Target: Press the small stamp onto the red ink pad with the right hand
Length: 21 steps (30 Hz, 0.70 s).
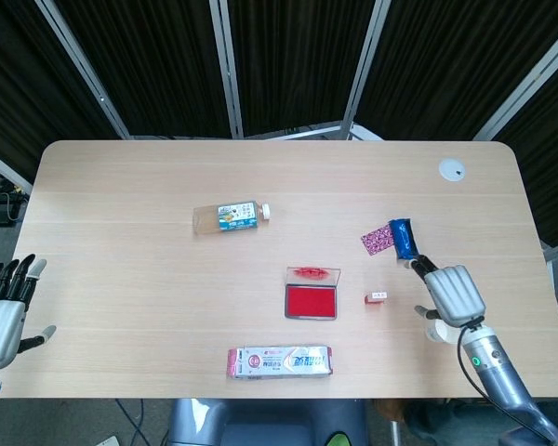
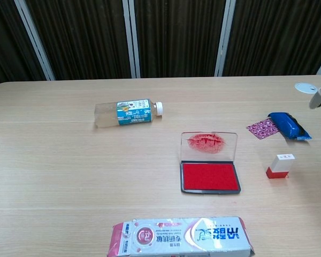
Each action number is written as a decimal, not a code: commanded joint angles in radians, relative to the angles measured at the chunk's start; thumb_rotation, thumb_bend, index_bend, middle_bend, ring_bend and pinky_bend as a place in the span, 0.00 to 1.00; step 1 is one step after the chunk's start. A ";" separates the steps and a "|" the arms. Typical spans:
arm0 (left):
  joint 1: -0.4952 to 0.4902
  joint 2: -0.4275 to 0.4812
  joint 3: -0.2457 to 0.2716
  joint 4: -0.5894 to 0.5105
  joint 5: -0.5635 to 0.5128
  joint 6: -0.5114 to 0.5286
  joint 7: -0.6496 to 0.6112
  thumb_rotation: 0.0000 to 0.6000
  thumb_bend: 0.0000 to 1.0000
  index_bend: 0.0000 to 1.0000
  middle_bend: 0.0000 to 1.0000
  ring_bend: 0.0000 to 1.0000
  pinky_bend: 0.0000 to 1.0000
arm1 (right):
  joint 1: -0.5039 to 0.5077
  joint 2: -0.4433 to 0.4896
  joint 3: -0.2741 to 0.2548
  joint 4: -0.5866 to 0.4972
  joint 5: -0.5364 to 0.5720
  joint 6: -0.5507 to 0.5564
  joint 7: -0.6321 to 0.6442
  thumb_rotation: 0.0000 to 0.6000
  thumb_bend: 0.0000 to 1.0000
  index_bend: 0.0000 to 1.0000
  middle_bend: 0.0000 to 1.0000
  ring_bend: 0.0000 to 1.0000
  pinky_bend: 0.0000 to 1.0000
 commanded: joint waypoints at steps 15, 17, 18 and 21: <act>-0.027 -0.036 -0.016 0.030 -0.074 -0.053 0.049 1.00 0.00 0.00 0.00 0.00 0.00 | 0.097 -0.185 -0.015 0.105 0.109 -0.096 -0.106 1.00 0.10 0.40 0.39 0.85 1.00; -0.028 -0.037 -0.015 0.030 -0.076 -0.056 0.052 1.00 0.00 0.00 0.00 0.00 0.00 | 0.100 -0.200 -0.019 0.121 0.106 -0.096 -0.096 1.00 0.12 0.41 0.40 0.85 1.00; -0.029 -0.037 -0.014 0.028 -0.076 -0.056 0.052 1.00 0.00 0.00 0.00 0.00 0.00 | 0.104 -0.210 -0.021 0.135 0.107 -0.099 -0.090 1.00 0.13 0.42 0.40 0.85 1.00; -0.029 -0.037 -0.013 0.029 -0.076 -0.056 0.055 1.00 0.00 0.00 0.00 0.00 0.00 | 0.110 -0.229 -0.023 0.162 0.111 -0.104 -0.081 1.00 0.17 0.42 0.40 0.84 1.00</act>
